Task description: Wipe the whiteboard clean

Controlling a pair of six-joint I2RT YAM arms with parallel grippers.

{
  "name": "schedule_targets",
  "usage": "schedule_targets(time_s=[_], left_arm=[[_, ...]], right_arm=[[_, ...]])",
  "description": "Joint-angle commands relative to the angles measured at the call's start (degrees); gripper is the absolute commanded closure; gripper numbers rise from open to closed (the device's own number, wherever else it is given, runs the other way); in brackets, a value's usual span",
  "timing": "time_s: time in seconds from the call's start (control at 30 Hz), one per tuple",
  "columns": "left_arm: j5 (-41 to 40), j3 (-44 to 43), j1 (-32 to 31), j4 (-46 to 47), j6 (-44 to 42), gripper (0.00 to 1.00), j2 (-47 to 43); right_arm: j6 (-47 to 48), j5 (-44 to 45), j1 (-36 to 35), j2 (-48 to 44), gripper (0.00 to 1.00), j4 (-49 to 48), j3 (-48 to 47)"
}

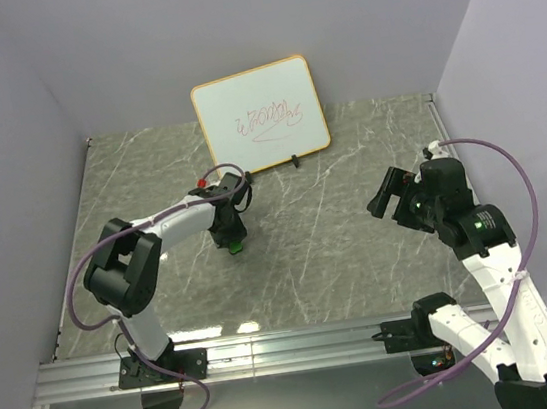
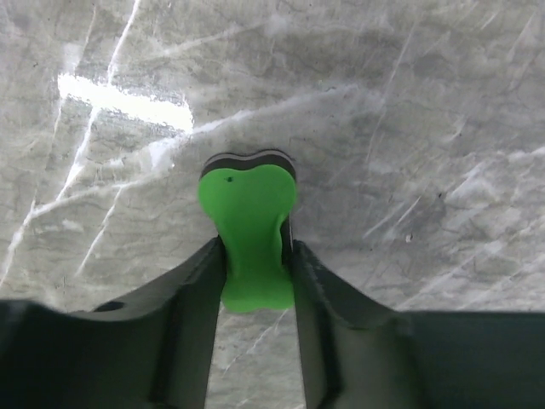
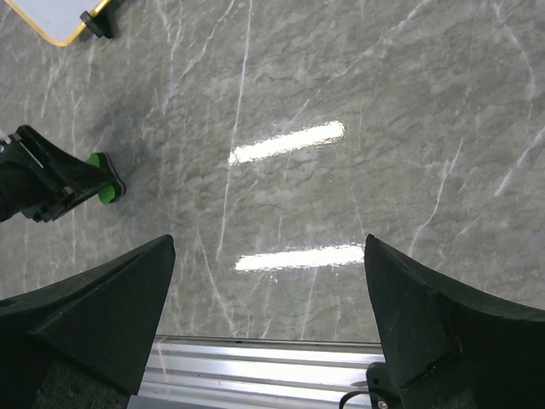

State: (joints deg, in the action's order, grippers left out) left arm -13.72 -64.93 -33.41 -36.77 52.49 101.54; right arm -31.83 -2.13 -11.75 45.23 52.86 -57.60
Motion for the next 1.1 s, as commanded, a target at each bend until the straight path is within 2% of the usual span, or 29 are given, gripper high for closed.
schedule_targets(time_s=[0.0,0.17,0.27,0.47,0.6,0.77,0.83,0.97,1.07], left_arm=[[-1.7,-0.1,-0.1,1.6,-0.8,0.61,0.7],[-1.6,-0.3,0.0,1.7,-1.2,0.81,1.6],[-1.1,-0.4,0.0,1.5,-1.8,0.99,1.3],[1.6,-1.2,0.0,0.0,-4.7,1.0,-5.1],[4.2,-1.9,0.0,-2.0,-7.7,1.0,-13.2],[6.2,-2.4,0.0,-5.8,-10.0,1.0,-21.5],[6.5,-2.0,0.0,-6.1,-11.0,1.0,-23.7],[7.7,0.0,0.0,-5.9,-11.8,1.0,-29.1],[7.4,-0.2,0.0,-7.5,-12.1,1.0,-30.1]], right_arm=[[1.8,1.3,-0.4,0.3,0.02,-0.6,-1.5],[2.1,1.0,-0.3,3.6,0.02,-2.3,-5.0],[2.5,0.5,-0.2,7.1,0.02,-5.8,-8.6],[-0.1,-6.8,0.7,18.6,0.02,-21.1,-16.7],[-2.7,-17.5,3.7,32.0,0.06,-29.6,-24.5],[-5.4,-18.8,6.5,45.3,0.07,-36.9,-32.7],[-5.8,-19.0,6.9,49.7,0.07,-38.2,-36.7],[-6.5,-23.4,7.8,63.9,0.13,-39.4,-44.9],[-6.9,-23.7,8.4,71.4,0.14,-38.3,-51.7]])
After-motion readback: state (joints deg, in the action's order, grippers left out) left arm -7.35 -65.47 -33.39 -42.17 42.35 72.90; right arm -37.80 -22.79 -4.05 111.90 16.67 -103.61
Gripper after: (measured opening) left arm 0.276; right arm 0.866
